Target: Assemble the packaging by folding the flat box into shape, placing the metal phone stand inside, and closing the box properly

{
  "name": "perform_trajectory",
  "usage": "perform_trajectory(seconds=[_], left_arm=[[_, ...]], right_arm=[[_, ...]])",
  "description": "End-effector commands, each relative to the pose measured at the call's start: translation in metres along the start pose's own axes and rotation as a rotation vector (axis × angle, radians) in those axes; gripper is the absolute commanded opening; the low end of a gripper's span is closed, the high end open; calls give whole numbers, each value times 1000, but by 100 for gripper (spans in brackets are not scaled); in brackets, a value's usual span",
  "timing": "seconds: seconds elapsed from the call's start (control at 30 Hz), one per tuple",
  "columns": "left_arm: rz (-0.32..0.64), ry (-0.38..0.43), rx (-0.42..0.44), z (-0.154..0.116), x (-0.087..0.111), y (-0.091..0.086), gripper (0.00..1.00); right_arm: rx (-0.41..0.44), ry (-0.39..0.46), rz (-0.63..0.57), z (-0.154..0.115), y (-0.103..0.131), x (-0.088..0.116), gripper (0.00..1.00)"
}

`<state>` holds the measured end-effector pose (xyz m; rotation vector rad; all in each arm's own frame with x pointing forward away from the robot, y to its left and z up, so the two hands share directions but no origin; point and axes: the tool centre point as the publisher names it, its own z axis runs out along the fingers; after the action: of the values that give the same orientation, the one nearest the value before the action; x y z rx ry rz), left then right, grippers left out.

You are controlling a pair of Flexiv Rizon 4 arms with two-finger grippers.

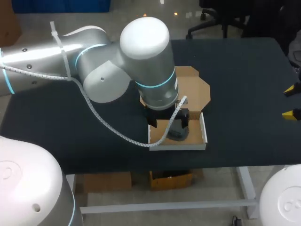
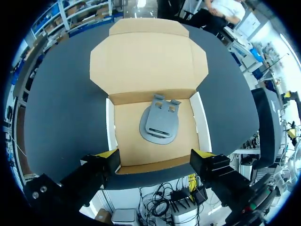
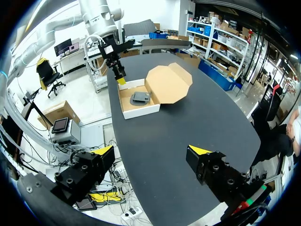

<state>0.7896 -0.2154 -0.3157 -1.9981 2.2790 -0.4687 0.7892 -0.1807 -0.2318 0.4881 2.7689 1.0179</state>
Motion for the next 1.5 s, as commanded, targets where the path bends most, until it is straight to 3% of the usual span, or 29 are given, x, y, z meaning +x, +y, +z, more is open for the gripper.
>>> perform_trajectory(seconds=[0.03, 0.23, 0.87, 1.17, 1.5], left_arm=[[24, 73, 25, -13, -18, 0, 100], [69, 126, 79, -20, -25, -3, 100], [69, 126, 79, -20, -25, -3, 100], [73, 203, 139, -29, -55, -9, 100], [140, 301, 189, -33, -83, -24, 100]], right_arm=[[0, -1, 0, -1, 0, 1, 100], [0, -1, 0, -1, 0, 1, 100], [0, -1, 0, -1, 0, 1, 100], [9, 28, -49, -3, 13, -11, 100], [32, 97, -94, -4, 31, -27, 100]])
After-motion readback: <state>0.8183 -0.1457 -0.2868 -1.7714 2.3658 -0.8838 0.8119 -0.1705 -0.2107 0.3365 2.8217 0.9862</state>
